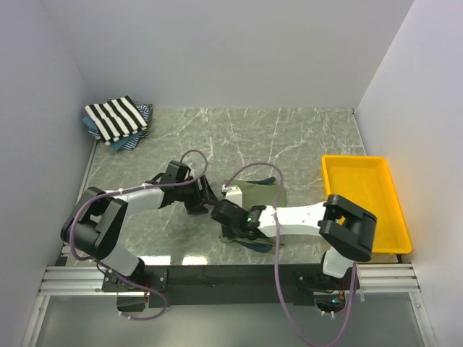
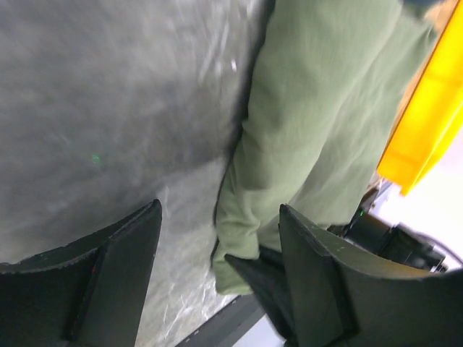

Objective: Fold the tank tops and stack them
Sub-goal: Neatly place the folded tank top to the corner

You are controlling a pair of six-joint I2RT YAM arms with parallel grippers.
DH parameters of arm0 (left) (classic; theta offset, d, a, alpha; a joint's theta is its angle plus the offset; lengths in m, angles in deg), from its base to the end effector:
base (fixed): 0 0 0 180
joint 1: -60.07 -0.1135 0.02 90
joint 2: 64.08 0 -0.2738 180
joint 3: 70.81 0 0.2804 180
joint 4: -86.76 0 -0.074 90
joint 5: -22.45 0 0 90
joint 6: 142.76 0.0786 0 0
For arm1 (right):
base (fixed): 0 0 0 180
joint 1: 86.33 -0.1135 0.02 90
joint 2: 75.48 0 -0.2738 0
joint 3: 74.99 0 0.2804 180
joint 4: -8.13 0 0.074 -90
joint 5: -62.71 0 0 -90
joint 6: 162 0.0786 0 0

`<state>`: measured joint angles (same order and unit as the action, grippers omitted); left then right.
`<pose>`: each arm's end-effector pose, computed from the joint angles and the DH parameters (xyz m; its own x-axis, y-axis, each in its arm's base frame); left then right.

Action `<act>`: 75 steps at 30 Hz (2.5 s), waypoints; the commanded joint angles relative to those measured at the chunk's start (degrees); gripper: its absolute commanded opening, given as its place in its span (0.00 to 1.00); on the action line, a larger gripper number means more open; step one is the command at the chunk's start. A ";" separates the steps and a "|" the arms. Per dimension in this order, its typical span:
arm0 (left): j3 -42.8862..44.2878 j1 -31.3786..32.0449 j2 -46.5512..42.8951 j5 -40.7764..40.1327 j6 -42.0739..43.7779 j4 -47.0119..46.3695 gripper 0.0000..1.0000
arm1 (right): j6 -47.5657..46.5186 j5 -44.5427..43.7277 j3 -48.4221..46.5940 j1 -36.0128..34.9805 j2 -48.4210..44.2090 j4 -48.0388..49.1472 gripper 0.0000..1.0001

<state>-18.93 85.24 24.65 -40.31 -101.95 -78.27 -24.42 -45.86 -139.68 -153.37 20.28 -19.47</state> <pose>0.2809 -0.1717 0.1060 -0.9450 -0.2995 -0.1317 -0.1240 0.7003 -0.7030 0.1654 0.3262 0.1144 -0.8214 -0.1450 -0.5516 -0.2992 0.9329 0.2004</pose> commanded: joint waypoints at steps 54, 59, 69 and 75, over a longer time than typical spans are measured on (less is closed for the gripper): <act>47.46 7.35 28.23 -46.82 15.43 28.82 0.01 | -2.65 7.23 9.27 10.62 -28.79 2.69 0.50; 59.69 2.61 34.75 -59.47 22.72 33.60 0.01 | -5.38 7.23 8.66 11.94 -33.62 0.04 0.50; 74.27 -6.44 42.31 -65.47 32.92 31.93 0.01 | -9.51 11.44 8.57 14.93 -33.10 -0.93 0.50; 86.06 -9.52 46.97 -68.64 40.30 33.08 0.01 | -11.36 13.21 6.81 16.42 -30.65 -0.57 0.50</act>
<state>62.08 76.28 71.60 -105.11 -67.52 -44.88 -33.41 -33.58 -129.48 -137.75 -11.45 -20.48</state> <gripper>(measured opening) 0.205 0.502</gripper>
